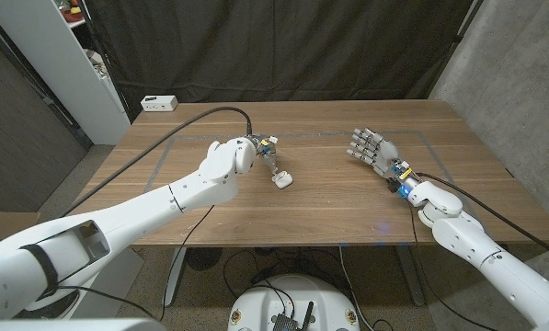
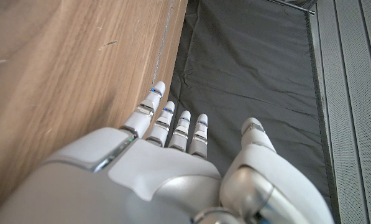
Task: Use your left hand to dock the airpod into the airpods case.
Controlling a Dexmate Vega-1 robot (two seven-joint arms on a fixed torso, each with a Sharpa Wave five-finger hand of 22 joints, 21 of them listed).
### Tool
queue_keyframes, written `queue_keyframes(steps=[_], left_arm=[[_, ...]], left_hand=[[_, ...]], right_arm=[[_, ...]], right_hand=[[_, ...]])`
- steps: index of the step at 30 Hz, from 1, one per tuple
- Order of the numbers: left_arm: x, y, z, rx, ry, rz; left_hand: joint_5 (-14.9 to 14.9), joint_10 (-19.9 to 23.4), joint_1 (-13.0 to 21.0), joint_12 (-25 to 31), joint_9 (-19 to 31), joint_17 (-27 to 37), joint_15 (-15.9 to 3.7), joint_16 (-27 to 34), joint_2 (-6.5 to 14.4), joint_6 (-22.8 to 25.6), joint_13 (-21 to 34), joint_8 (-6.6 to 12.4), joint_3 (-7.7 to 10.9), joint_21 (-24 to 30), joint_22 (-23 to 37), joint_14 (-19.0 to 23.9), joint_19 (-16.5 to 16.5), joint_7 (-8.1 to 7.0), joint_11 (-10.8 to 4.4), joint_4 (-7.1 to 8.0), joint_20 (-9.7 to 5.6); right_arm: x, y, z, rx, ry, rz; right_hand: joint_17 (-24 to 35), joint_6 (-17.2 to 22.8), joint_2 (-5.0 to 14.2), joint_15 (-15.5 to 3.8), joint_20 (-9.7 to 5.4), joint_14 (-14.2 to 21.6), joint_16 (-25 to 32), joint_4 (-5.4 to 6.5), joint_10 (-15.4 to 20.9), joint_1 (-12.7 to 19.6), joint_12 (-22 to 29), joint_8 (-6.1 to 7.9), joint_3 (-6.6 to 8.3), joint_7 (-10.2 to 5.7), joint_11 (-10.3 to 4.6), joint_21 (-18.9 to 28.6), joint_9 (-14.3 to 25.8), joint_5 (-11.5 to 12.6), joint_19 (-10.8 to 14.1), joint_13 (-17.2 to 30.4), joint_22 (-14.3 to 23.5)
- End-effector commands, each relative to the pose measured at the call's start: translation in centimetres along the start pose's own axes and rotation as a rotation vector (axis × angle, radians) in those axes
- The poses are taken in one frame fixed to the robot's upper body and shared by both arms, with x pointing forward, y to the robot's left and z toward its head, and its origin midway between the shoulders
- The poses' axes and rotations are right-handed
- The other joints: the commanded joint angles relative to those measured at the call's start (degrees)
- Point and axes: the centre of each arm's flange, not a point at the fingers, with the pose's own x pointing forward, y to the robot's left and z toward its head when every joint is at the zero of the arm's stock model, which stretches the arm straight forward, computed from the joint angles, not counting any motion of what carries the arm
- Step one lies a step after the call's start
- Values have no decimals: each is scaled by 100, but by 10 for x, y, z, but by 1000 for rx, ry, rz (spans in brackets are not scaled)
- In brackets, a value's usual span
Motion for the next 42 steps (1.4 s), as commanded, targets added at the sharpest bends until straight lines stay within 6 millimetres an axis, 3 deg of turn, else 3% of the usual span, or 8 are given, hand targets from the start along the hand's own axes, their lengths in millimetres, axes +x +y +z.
queue_keyframes(steps=[1,42], left_arm=[[5,3,7,14,-18,-17],[3,4,8,86,-34,-52]], left_hand=[[5,45,12,-5,219,0,-461,6,77,65,19,47,-22,18,24,37,70,-6,-9,9,1],[12,-16,128,-102,160,-4,-460,-25,218,-42,9,38,-158,-13,26,-7,6,-68,29,-5,19]], right_arm=[[-12,-5,-3,4,-3,-35],[-26,-6,-10,18,-5,-77]], right_hand=[[14,-17,-20,-473,24,55,-20,-4,8,-56,-3,0,47,-1,1,43,9,48,-13,32,26],[12,-17,-32,-459,20,55,-26,-22,13,-84,-7,0,92,-1,27,43,9,53,-20,33,26]])
